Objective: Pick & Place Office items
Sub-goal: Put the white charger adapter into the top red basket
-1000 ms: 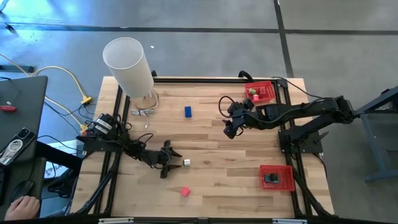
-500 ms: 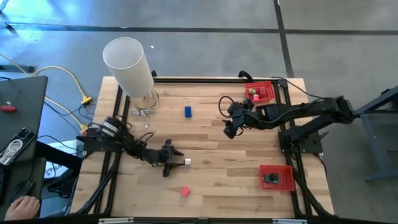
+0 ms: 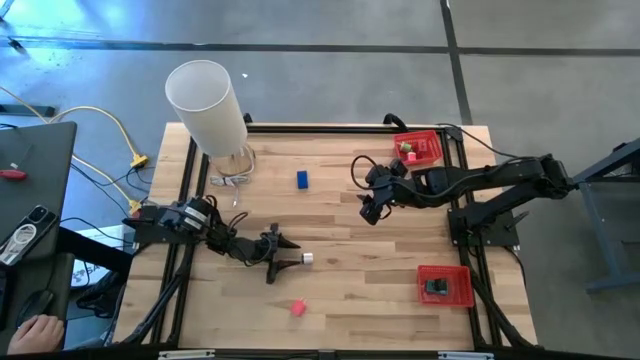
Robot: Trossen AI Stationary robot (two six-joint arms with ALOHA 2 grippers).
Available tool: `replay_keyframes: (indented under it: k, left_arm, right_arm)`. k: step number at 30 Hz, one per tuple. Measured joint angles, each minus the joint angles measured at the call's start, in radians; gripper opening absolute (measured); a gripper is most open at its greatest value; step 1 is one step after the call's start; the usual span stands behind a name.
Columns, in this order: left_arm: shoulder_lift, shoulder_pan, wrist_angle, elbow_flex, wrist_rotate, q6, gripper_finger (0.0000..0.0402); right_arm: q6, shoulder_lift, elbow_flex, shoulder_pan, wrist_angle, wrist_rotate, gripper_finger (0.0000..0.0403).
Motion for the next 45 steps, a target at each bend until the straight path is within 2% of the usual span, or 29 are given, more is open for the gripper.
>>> replay_keyframes:
  k: [26,36,40,45]
  left_arm:
    - [-0.001,-0.012,0.005,0.004,0.013,0.022,0.0229]
    - [0.001,-0.04,0.002,0.037,-0.017,0.131,0.0229]
    - [0.001,-0.038,-0.002,0.055,-0.06,0.124,0.0229]
    - [0.0,-0.017,-0.06,0.11,-0.06,0.126,0.0229]
  right_arm:
    - [0.013,0.0,0.0,0.0,0.008,-0.005,0.0254]
    - [0.077,0.0,0.0,0.0,0.008,-0.094,0.0254]
    - [0.089,0.0,0.0,0.004,0.025,-0.123,0.0254]
    - [0.101,0.0,0.0,0.023,0.059,-0.136,0.0254]
